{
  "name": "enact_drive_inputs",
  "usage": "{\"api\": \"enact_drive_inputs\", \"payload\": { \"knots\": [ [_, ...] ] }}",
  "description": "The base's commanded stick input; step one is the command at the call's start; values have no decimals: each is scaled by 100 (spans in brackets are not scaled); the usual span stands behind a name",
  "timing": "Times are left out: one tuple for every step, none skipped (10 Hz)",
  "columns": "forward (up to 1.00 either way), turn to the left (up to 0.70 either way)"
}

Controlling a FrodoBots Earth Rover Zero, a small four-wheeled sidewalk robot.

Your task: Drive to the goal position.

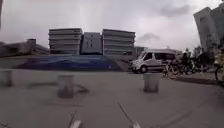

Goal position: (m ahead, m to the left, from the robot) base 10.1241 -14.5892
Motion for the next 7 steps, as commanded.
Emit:
{"api": "enact_drive_inputs", "payload": {
  "knots": [
    [70, 13],
    [70, 2],
    [70, 0],
    [70, 0],
    [70, 0],
    [70, 0],
    [70, 0]
  ]
}}
